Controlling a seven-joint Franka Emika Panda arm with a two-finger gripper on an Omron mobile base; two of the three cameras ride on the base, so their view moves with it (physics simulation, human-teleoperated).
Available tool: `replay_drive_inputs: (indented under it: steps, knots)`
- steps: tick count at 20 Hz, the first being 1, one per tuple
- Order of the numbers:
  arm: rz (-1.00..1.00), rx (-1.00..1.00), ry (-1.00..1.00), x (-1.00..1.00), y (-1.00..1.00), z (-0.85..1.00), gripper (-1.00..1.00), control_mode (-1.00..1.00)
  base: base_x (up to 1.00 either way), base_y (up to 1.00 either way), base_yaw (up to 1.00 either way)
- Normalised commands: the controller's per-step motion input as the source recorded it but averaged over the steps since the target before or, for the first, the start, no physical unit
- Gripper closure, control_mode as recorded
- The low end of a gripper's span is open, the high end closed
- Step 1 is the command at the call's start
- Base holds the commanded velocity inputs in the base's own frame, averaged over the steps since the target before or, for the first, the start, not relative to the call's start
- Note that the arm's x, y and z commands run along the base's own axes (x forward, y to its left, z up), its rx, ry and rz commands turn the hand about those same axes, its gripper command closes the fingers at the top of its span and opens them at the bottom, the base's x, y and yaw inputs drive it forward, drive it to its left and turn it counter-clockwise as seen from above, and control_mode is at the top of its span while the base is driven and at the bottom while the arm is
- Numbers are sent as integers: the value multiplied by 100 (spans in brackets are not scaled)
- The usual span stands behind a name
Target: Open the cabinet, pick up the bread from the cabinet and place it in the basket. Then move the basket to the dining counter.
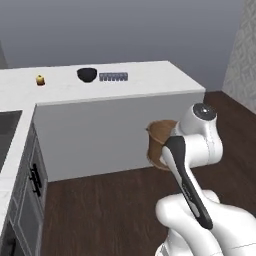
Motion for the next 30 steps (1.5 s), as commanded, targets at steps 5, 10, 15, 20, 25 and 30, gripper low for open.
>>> replay_drive_inputs:
  steps: [5,10,15,20,25,30]
  knots:
    - [0,0,0,0,0,0,100,100,100,-88,0]
    - [0,0,0,0,0,0,100,100,100,-100,-1]
    - [0,0,0,0,0,0,100,100,100,-13,-3]
    - [0,0,0,0,0,0,100,100,100,14,0]
    - [0,0,0,0,0,0,100,100,100,4,0]
    - [0,0,0,0,0,0,100,100,95,7,0]
